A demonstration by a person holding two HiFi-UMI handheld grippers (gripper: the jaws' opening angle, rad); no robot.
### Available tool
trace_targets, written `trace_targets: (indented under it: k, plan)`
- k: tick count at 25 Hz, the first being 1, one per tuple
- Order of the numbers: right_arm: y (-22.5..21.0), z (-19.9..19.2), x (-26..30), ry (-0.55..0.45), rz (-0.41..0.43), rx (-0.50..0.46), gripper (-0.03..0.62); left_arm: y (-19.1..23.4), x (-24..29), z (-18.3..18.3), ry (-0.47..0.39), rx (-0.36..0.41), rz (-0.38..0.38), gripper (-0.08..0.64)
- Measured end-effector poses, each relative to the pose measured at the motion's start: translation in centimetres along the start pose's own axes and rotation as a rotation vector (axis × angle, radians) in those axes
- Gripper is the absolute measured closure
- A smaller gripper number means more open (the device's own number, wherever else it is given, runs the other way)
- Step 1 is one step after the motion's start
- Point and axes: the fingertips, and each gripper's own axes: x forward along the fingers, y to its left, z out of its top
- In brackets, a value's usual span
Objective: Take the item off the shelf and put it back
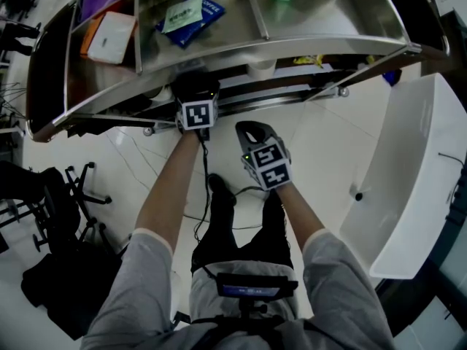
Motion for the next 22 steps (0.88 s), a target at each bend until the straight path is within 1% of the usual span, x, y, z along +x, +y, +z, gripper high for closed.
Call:
trace_targets:
  k: [3, 6, 10, 11, 13, 16, 20, 22]
  plan:
    - [0.1, 0.4, -0.6, -0.001, -0.006, -0.005, 0.583, -0.1, -1.1, 0.0, 0.004, 0.004, 0.0, 0.183]
    - [0.4, 1.1, -1.9, -0.004, -0.014, -0.011, 0.583, -0.5, -3.5, -0.1, 0.002, 0.001, -0.013, 0.183]
    - [1.0, 2.5, -4.5, -0.012, -0.023, -0.026, 0.583, -1.3, -8.5, 1.0, -0.068, 0.002, -0.03, 0.19]
    - [1.2, 2.9, -5.1, -0.015, -0.023, -0.032, 0.583, -1.5, -9.8, 1.1, -0.077, -0.002, -0.037, 0.203]
    - [1.5, 3.8, -6.3, -0.022, -0.022, -0.047, 0.583, -1.8, -12.5, 1.1, -0.09, -0.009, -0.044, 0.242]
    - [1.9, 4.8, -8.3, -0.031, -0.021, -0.07, 0.583, -2.3, -16.5, 1.0, -0.109, 0.002, -0.034, 0.329]
    - [2.2, 5.4, -10.7, -0.041, -0.02, -0.102, 0.583, -1.8, -21.3, 0.8, -0.147, -0.034, 0.006, 0.471]
    - [2.4, 5.4, -11.7, -0.049, -0.015, -0.104, 0.583, -1.6, -23.5, 0.6, -0.163, -0.049, 0.026, 0.525]
